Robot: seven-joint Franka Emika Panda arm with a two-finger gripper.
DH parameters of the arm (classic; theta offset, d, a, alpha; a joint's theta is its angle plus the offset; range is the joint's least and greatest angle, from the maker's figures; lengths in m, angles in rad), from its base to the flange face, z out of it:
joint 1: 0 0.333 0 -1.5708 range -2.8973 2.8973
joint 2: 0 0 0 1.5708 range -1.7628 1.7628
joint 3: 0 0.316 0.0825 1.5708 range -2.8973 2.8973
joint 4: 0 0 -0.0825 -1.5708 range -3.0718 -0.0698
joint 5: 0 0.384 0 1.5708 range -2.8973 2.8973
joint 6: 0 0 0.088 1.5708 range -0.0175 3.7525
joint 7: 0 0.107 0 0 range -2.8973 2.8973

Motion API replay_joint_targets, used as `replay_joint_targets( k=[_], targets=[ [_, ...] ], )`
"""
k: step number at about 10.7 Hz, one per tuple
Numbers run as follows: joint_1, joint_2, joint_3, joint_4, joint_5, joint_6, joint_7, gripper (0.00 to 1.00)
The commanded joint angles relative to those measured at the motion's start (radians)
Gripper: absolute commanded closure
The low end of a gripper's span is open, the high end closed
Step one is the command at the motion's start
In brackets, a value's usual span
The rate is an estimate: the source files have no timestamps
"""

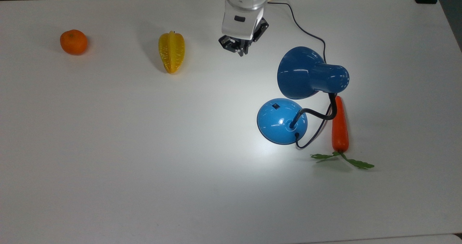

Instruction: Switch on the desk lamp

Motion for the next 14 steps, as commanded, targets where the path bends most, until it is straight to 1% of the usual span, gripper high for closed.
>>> replay_joint_targets(
  k=[1,2,3,4,6,7,8,10,11,14],
  targets=[
    [-0.021,-0.109,-0.041,0.011,0.012,-0.122,0.006,0.00],
    [-0.027,-0.125,-0.051,0.040,0.024,-0.180,0.008,0.00],
    [-0.038,-0.135,-0.068,0.083,0.024,-0.253,0.046,0.00],
    [-0.039,-0.134,-0.091,0.140,0.026,-0.306,0.093,0.00],
    [-0.039,-0.139,-0.129,0.215,0.052,-0.380,0.219,0.00],
    [-0.039,-0.145,-0.143,0.251,0.063,-0.413,0.244,0.00],
    [-0.038,-0.148,-0.147,0.271,0.064,-0.420,0.253,0.00],
    [-0.038,-0.169,-0.154,0.277,0.069,-0.406,0.289,0.00],
    [-0.038,-0.171,-0.170,0.283,0.096,-0.400,0.275,0.00],
    [-0.038,-0.166,-0.178,0.272,0.095,-0.268,0.269,0.00]
  ],
)
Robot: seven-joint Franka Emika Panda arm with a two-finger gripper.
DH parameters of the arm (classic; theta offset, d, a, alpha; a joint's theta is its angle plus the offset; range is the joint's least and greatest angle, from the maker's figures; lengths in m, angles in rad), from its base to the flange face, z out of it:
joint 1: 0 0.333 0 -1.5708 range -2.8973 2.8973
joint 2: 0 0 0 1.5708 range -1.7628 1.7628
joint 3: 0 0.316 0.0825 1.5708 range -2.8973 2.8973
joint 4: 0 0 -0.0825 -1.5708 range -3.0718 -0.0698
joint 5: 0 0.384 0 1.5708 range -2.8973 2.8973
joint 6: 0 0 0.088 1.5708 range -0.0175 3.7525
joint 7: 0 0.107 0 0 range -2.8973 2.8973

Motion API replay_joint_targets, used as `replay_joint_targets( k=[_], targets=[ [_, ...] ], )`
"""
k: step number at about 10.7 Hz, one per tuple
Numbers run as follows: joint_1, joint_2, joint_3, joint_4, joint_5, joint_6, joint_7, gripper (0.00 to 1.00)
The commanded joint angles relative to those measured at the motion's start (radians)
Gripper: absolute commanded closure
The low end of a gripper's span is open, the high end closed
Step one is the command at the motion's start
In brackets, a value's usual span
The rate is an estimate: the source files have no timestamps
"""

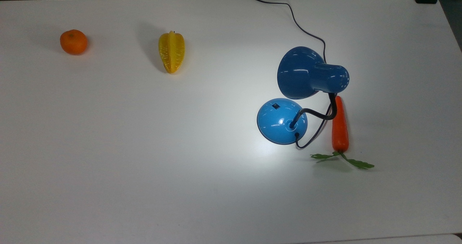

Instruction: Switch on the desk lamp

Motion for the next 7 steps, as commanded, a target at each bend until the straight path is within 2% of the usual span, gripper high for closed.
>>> replay_joint_targets(
  k=[1,2,7],
  targets=[
    [0.011,-0.005,-0.026,-0.016,0.011,0.111,-0.029,0.00],
    [0.011,-0.003,-0.033,-0.016,0.008,0.113,-0.078,0.00],
    [0.014,-0.005,-0.033,-0.024,0.005,0.108,-0.075,0.00]
  ],
)
